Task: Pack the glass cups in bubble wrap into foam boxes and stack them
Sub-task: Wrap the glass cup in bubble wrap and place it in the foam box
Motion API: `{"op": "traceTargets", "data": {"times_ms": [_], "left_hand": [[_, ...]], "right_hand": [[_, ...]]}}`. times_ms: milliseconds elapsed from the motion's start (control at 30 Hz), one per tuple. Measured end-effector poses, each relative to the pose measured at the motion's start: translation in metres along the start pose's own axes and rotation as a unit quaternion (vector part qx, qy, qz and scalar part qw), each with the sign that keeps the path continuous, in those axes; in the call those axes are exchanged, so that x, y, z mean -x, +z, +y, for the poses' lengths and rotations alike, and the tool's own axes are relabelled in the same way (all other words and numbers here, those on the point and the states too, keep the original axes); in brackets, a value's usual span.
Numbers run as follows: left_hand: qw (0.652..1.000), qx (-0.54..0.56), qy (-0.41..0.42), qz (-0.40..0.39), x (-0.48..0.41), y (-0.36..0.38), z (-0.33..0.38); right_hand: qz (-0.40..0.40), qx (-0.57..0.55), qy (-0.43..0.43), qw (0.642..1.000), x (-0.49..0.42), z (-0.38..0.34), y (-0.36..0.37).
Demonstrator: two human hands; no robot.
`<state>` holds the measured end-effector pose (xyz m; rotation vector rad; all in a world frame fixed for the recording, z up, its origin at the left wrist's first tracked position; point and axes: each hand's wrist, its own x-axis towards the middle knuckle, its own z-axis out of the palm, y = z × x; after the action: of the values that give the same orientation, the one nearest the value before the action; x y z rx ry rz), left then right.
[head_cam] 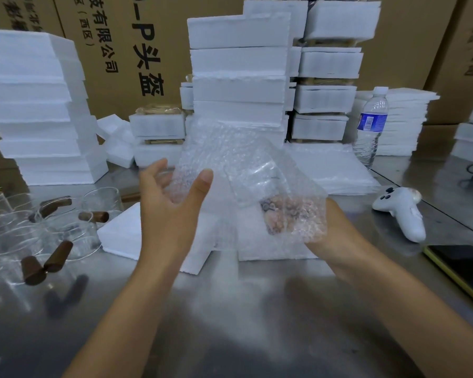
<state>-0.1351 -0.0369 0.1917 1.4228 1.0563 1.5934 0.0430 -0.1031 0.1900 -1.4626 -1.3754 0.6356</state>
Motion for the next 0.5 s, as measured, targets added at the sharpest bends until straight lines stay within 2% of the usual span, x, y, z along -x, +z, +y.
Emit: {"op": "traceTargets", "data": {"times_ms": [100, 233, 367, 500], "left_hand": [[0.992, 0.076, -0.068, -0.075, -0.008, -0.004, -0.004], [0.966, 0.159, -0.106, -0.176, -0.01, -0.007, -0.009], [0.964, 0.17, -0.101, -0.175, -0.007, -0.002, -0.011], [0.929, 0.266, -0.151, -0.208, 0.0, 0.005, -0.006]], "right_hand": [[-0.013, -0.007, -0.004, 1.0, 0.004, -0.006, -0.001], [-0.02, -0.031, -0.003, 0.999, 0.005, -0.006, -0.003], [-0.051, -0.05, -0.001, 0.997, 0.006, -0.004, -0.005], [-0.047, -0.079, 0.025, 0.995, 0.006, 0.004, -0.007]]}}
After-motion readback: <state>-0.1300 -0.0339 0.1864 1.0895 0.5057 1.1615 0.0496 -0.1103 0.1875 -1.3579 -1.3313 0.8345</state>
